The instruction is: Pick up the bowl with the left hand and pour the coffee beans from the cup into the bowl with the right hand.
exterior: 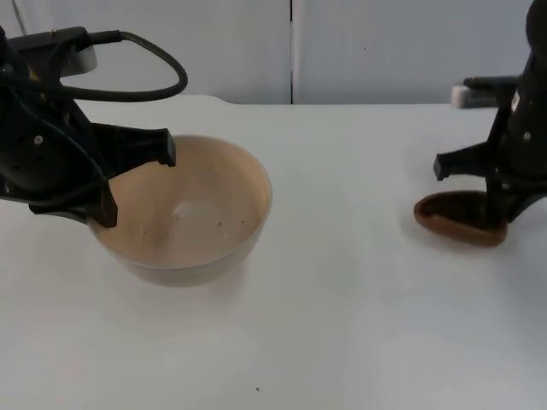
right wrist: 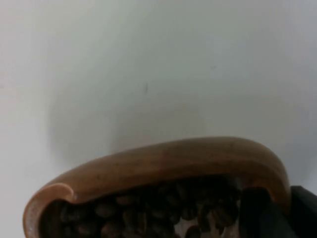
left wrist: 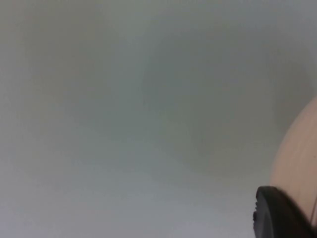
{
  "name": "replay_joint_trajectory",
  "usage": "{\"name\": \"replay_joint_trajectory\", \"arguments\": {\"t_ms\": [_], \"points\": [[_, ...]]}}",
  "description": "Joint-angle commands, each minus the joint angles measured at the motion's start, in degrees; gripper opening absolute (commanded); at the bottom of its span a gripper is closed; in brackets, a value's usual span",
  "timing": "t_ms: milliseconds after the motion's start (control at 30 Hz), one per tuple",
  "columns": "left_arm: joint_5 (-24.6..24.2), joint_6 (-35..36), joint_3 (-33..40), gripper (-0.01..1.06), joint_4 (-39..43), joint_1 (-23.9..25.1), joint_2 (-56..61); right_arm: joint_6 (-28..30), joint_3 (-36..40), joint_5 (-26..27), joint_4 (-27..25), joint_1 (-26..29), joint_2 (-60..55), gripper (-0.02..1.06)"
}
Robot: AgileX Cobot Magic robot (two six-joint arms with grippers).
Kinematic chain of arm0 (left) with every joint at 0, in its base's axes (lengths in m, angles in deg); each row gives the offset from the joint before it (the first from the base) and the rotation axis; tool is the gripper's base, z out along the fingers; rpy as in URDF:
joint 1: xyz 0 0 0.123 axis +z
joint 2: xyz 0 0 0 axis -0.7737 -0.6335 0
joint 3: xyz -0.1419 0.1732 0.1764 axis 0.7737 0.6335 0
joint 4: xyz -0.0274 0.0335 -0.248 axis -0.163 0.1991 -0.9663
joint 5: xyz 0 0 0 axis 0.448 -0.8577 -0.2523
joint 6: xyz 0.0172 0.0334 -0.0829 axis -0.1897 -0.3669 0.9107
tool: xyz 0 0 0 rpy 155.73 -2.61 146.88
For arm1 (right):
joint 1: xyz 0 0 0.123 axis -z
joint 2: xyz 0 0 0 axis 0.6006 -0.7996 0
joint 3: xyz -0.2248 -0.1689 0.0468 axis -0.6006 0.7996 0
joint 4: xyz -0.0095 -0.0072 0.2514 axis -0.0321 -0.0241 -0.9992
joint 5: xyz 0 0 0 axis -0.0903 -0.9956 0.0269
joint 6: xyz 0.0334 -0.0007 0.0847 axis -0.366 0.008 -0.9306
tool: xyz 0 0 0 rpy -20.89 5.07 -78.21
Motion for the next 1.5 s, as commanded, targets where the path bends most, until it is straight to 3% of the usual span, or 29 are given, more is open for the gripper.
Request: {"name": "replay_joint_trajectory", "arguments": {"t_ms": [0,833,1100,1467], "points": [[0.7,0.5,-0.3,0.00,-0.6,0.0,0.3,1.9,-0.2,-1.6,0.3,-0.4,2.8,0.00],[0.6,0.5,-0.3,0.00,-1.9,0.0,0.3,9.2,-0.2,-20.7,2.3,-1.0,22.4,0.00],[0.6,0.5,-0.3,0.00,-1.9,0.0,0.3,9.2,-0.2,-21.6,5.2,-3.7,23.1,0.00],[0.4,0.5,-0.3,0.00,-1.8,0.0,0.3,9.0,-0.2,-21.0,4.6,-5.3,23.1,0.00]]}}
